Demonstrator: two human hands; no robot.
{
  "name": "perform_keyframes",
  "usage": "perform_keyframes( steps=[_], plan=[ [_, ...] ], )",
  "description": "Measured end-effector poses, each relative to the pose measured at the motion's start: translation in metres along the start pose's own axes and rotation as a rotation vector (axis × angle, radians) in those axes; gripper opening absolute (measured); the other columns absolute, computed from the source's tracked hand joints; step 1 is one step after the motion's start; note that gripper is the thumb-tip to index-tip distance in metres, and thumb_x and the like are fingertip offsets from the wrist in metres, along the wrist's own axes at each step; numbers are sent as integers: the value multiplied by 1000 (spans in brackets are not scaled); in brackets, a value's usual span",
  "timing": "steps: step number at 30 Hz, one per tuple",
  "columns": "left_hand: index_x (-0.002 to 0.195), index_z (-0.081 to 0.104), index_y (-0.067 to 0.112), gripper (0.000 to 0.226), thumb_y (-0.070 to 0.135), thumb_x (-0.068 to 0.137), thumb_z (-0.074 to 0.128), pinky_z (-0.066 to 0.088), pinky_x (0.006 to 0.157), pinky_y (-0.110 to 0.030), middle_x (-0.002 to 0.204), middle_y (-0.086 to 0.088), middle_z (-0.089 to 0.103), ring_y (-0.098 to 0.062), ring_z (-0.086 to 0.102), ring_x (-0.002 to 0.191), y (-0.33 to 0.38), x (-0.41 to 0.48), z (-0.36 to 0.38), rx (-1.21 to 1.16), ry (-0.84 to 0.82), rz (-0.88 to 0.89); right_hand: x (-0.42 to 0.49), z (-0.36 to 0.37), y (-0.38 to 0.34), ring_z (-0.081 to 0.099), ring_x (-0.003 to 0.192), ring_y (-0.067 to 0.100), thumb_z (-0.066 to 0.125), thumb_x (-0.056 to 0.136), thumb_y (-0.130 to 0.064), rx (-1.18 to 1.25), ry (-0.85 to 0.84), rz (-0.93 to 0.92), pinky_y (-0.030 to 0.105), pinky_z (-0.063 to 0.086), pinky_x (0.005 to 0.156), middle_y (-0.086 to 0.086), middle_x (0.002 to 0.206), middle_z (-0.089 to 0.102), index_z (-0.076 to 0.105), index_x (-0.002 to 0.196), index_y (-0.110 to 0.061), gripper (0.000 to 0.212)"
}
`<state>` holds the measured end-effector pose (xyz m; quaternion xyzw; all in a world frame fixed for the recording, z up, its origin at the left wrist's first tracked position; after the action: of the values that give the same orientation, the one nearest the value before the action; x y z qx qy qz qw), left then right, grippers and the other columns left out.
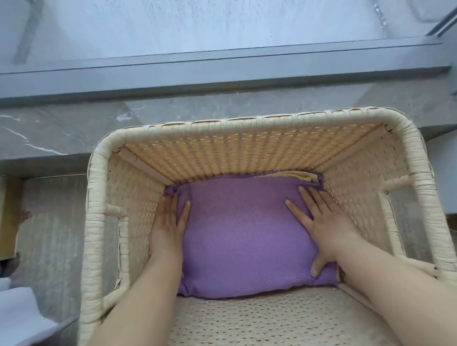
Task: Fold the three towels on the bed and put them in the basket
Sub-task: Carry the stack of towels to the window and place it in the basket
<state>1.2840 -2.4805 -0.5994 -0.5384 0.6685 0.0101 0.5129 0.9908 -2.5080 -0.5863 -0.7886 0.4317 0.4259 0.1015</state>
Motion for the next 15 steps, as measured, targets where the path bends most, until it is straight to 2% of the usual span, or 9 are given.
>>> perform_keyframes(
  steps=[2,3,5,7,9,11,13,15],
  plan=[
    [142,-29,3,116,60,85,53,-9,117,-49,155,-25,-17,-40,-8,145,-1,-3,-4,-35,17,2,-3,-2,1,-22,141,38,66,43,-84,38,-20,-24,46,-15,113,23,148,-34,-42,133,-23,153],
    [145,-24,4,100,51,92,46,-7,118,-49,156,-25,-14,-39,-7,146,-2,-6,-8,-57,30,0,-5,-3,2,-22,141,37,65,42,-85,79,-42,-32,46,-15,113,21,149,-33,-39,137,-25,152],
    [150,-11,5,77,35,97,36,-1,118,-49,157,-25,-3,-39,2,146,-5,-8,-23,-138,57,-10,-5,-12,4,-17,144,31,56,44,-91,235,-52,-14,45,-11,115,13,155,-25,-26,145,-26,145],
    [149,10,3,76,32,88,45,16,115,-44,152,-23,20,-38,23,139,-10,-9,-43,-315,106,-7,-2,-35,12,2,145,26,40,59,-91,446,119,56,42,3,116,6,159,1,3,151,-20,122],
    [145,22,2,78,34,81,51,29,105,-37,146,-16,31,-31,35,128,-20,-6,-59,-530,193,-22,-1,-60,21,21,139,26,30,80,-76,494,386,137,38,16,113,6,153,25,24,147,-15,90],
    [150,8,2,79,36,88,44,27,109,-35,156,-13,15,-29,26,138,-24,1,-51,-729,168,-40,4,-65,21,18,142,26,27,91,-62,505,450,159,36,14,116,9,155,23,23,147,-10,77],
    [151,-6,4,76,34,94,34,20,115,-35,161,-10,-4,-27,14,144,-19,10,-32,-809,86,-46,14,-51,19,5,146,21,21,93,-60,490,398,166,34,4,118,7,159,10,11,150,-8,78],
    [150,-11,4,74,32,95,31,15,118,-36,160,-10,-11,-28,10,146,-10,19,-21,-828,62,-34,18,-35,19,-3,147,17,12,91,-63,461,374,177,33,0,118,5,160,1,4,151,-9,82]
  ],
)
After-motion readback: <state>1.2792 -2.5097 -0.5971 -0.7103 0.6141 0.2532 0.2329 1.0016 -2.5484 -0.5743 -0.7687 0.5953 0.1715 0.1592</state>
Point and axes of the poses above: each hand's wrist, its own x-axis towards the middle knuckle, its own z-axis out of the palm, y = z × x, the point moved 9 cm from there along x, towards the middle knuckle
